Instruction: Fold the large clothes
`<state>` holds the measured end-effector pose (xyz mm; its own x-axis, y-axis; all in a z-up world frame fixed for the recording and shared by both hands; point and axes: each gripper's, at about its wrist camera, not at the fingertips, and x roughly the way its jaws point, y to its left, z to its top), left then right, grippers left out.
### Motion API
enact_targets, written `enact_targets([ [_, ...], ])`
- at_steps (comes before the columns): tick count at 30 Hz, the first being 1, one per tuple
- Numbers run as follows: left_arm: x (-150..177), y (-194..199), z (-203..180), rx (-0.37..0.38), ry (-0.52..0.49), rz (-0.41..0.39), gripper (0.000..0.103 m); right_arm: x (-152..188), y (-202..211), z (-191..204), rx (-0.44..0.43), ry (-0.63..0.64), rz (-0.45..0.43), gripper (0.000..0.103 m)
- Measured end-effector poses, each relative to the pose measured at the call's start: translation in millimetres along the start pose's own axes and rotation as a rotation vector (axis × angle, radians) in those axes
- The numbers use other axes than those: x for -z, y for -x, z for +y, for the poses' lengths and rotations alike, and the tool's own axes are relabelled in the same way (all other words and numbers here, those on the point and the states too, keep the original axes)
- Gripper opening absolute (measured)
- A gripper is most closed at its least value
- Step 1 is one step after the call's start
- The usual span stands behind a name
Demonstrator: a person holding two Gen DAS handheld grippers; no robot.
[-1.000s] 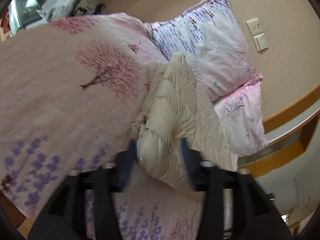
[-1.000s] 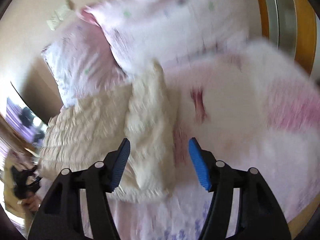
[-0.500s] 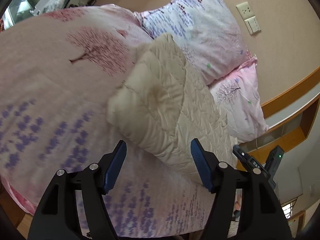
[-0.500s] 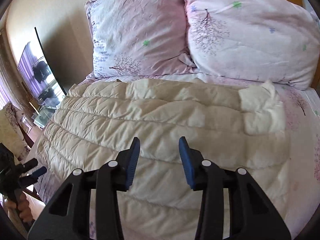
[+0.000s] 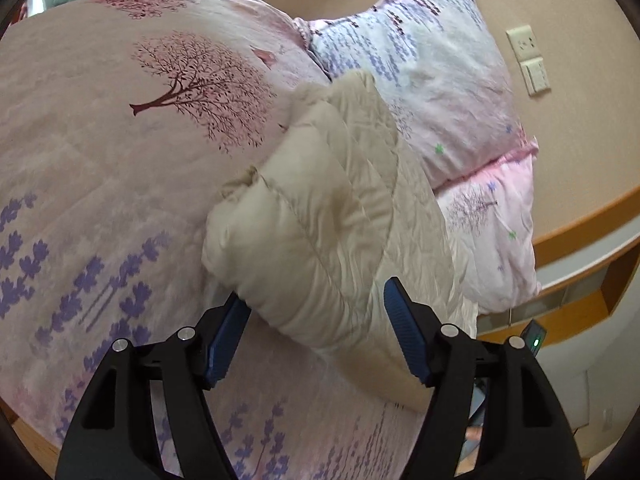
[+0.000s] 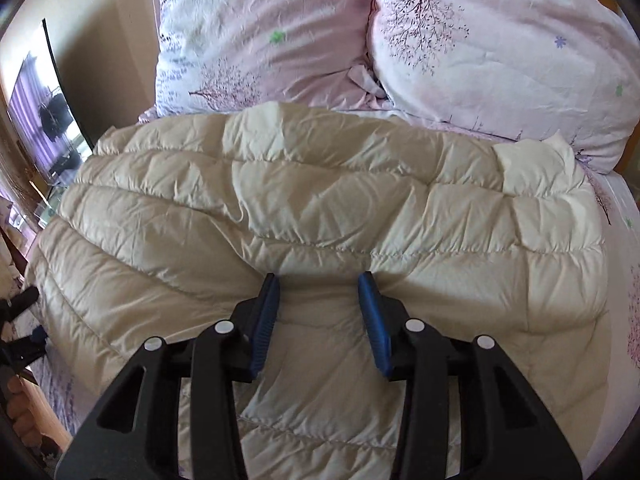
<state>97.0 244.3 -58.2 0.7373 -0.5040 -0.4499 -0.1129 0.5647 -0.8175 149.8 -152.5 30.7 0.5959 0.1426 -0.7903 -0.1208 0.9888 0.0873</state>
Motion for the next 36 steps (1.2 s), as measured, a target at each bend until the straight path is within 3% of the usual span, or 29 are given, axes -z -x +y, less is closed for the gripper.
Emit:
enact_targets([
  [10,-18,-8,4,-0.001,0.101,-0.076,0.068,4,-9,6,0.034,0.034,0.007,0.044],
  [14,-20,-16,2,0.003,0.093,-0.098,0.043,6,-9,9,0.045,0.044,0.005,0.044],
  [15,-21,-17,-1,0.015,0.080,-0.101,0.036,6,-10,9,0.048,0.047,0.005,0.044],
  [18,-24,-12,-25,0.058,-0.001,-0.130,0.028,6,-11,9,0.054,0.050,0.005,0.044],
  [26,-16,2,-124,0.241,-0.291,-0.181,0.026,6,-16,11,0.079,0.046,-0.006,0.045],
  [31,5,-10,-176,0.379,-0.414,-0.129,0.026,6,-22,22,0.137,0.076,-0.012,0.047],
  [36,30,-40,-212,0.477,-0.453,-0.033,0.026,5,-28,29,0.149,0.091,-0.028,0.047],
])
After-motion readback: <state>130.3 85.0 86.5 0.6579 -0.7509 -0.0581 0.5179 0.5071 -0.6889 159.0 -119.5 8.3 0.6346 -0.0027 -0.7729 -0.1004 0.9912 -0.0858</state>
